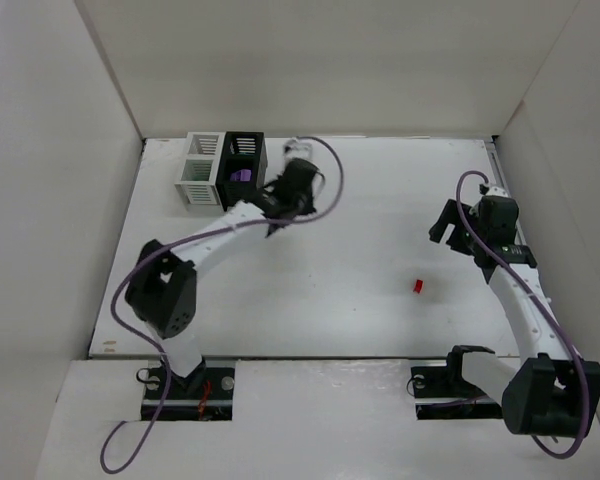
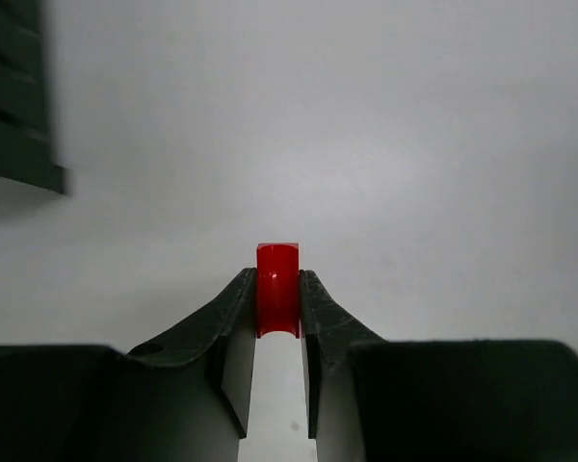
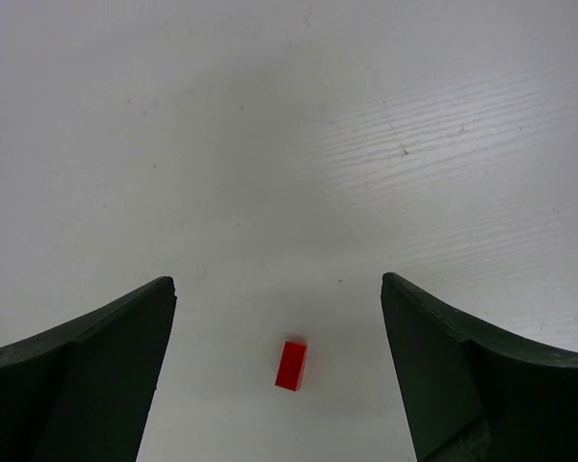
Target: Sort the legos into containers by color
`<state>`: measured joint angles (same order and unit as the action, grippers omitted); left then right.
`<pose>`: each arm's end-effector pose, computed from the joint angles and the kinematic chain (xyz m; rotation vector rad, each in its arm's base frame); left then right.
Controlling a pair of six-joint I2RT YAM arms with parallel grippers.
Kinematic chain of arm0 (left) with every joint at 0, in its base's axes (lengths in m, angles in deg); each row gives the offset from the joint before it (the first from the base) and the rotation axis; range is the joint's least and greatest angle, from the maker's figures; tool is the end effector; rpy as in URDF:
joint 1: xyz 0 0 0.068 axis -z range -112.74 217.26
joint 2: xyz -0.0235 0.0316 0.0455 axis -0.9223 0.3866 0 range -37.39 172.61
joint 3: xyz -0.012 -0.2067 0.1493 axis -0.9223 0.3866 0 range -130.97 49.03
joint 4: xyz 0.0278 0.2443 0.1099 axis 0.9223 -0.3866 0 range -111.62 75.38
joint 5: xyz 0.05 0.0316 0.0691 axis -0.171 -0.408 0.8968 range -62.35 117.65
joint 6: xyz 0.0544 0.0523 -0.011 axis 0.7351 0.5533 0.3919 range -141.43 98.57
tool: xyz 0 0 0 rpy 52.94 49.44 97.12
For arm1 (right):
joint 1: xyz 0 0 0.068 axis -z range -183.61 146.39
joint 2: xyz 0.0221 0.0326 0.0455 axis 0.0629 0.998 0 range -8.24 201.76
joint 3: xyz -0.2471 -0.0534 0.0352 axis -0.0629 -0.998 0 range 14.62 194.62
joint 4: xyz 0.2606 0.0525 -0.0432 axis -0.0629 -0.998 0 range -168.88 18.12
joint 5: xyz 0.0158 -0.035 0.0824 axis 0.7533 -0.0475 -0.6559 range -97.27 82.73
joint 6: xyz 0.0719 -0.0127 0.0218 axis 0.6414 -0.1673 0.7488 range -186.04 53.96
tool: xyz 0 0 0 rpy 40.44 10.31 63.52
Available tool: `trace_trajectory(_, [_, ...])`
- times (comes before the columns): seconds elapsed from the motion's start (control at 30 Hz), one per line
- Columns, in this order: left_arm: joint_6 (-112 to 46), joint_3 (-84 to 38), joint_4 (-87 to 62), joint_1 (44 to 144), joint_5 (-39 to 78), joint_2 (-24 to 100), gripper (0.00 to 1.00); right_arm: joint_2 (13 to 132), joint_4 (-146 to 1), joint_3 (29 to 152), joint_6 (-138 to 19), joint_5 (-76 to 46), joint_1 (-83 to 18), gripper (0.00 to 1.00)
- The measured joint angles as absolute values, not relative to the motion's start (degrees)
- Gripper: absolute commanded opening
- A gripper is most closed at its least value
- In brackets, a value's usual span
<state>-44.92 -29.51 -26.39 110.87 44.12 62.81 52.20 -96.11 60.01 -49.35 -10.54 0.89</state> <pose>0.3274 -0.2866 0.2428 0.2104 2.1409 -0.3791 0.2656 -0.0172 0.2317 0.3857 2.2281 0.1780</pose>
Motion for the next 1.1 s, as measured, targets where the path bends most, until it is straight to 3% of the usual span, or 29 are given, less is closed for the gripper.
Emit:
trace_trajectory(0.17, [-44.2,-33.3,-25.6,92.1,44.1,57.2,0.18,52.8,-91.5,59.3,-50.9,-13.0,0.8,0.93])
trace_trajectory(0.37, [-41.9,-44.6,-25.8,79.5,41.7,61.1,0.19,57.1,-86.4,59.5,-51.3,-11.9,-2.2,0.94])
trace_trajectory(0.63, [-39.9,-59.9,-26.1,71.6,38.6,75.6,0.19,64.8,-84.4,64.1,-51.6,-8.7,-4.1,0.99])
trace_trajectory(0.9, [-39.5,-65.4,-27.8,69.2,36.3,86.2,0.21,69.6,-83.8,66.7,-51.7,-6.8,-4.1,0.99])
trace_trajectory(1.1, [-39.5,-65.8,-27.9,69.1,36.1,87.5,0.45,70.1,-83.8,67.7,-51.7,-5.9,-4.1,0.99])
